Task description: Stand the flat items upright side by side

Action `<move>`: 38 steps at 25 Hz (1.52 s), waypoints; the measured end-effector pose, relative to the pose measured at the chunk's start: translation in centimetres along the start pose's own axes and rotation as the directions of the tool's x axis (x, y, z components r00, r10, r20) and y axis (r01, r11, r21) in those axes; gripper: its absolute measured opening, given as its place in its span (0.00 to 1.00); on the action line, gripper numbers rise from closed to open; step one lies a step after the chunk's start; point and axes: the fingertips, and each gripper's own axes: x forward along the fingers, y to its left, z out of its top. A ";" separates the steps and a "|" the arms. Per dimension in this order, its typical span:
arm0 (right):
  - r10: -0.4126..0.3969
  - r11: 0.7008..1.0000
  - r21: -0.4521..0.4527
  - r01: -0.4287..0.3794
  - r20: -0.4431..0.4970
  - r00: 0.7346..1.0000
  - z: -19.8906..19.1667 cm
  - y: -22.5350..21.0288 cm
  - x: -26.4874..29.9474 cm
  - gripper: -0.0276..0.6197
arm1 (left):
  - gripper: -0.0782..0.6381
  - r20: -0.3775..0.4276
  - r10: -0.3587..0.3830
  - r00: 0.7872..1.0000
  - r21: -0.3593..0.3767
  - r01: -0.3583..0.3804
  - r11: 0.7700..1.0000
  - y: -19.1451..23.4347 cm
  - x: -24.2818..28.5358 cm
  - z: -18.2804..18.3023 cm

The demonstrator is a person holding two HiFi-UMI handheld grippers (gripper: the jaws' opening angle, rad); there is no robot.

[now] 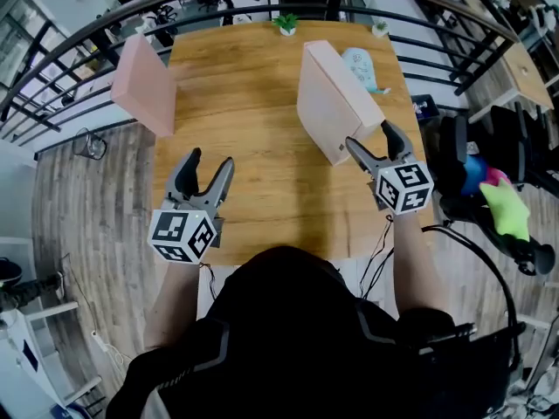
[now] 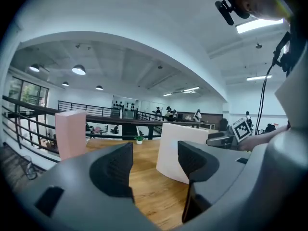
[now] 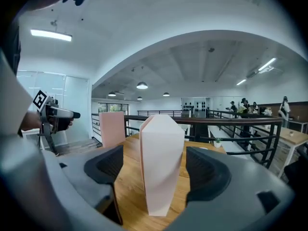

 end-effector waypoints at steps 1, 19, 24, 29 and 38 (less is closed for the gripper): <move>-0.006 1.000 -0.007 0.006 -0.008 1.000 -0.4 0.0 0.3 0.65 | 0.54 -0.003 0.010 1.000 0.000 -0.010 1.000 0.4 -0.3 -0.1; -0.026 1.000 0.006 0.026 -0.020 0.999 -1.1 0.0 2.0 0.65 | 0.54 0.013 0.121 0.993 0.011 -0.121 0.993 3.4 -2.7 0.2; -0.060 0.998 -0.006 0.059 -0.039 0.997 -1.2 -0.2 3.1 0.57 | 0.54 0.013 0.148 0.989 -0.016 -0.148 0.989 3.6 -3.2 -0.1; -0.073 0.997 0.008 0.073 -0.028 0.997 -1.0 -0.4 4.1 0.50 | 0.54 0.003 0.182 0.983 -0.023 -0.182 0.983 3.6 -4.3 -0.8; -0.007 0.998 -0.068 0.004 -0.037 0.999 0.2 4.2 8.0 0.49 | 0.53 0.007 0.319 0.948 -0.057 -0.318 0.946 7.1 -9.4 -1.8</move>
